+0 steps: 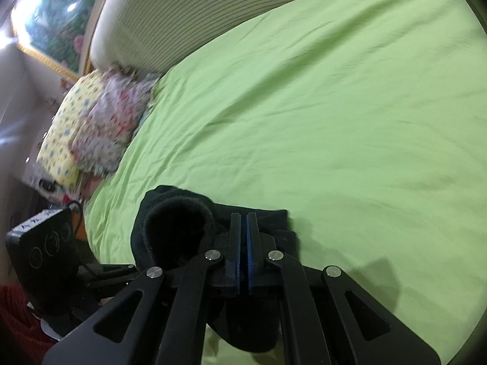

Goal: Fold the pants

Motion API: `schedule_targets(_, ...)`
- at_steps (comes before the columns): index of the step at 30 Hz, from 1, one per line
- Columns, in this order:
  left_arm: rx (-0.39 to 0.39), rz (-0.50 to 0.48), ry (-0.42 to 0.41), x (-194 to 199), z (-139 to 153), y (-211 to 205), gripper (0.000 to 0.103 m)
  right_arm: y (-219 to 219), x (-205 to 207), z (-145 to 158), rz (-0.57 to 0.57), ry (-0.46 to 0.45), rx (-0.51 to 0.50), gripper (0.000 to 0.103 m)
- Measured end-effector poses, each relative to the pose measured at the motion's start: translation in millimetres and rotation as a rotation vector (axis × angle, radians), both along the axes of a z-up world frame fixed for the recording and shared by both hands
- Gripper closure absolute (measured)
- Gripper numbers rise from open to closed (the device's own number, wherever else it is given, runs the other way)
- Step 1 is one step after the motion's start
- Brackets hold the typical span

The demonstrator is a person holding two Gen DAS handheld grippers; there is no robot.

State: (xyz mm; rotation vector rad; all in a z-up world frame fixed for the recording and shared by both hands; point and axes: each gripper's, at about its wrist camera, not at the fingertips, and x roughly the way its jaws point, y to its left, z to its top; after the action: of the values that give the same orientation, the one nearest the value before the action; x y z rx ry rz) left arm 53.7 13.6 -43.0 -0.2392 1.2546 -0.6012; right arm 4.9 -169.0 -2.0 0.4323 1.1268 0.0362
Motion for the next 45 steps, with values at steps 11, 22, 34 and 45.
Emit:
schedule_targets(11, -0.046, 0.038, -0.015, -0.7, 20.0, 35.8, 0.051, -5.7, -34.8, 34.5, -0.129, -0.033, -0.087, 0.051)
schedule_targets(22, 0.007, 0.243, -0.019, 7.5, 24.9, 103.1, 0.042, 49.7, -31.7, 42.9, -0.069, -0.052, -0.222, 0.041)
schedule_targets(34, 0.068, 0.359, 0.002, 15.2, 17.0, 129.0, 0.041, 62.4, -17.6, 17.0, -0.07, 0.0, -0.238, 0.04)
schedule_targets(45, 0.107, 0.353, 0.037, 31.8, -4.3, 125.0, 0.04, 33.6, -36.1, -6.6, -0.125, 0.068, -0.27, 0.04)
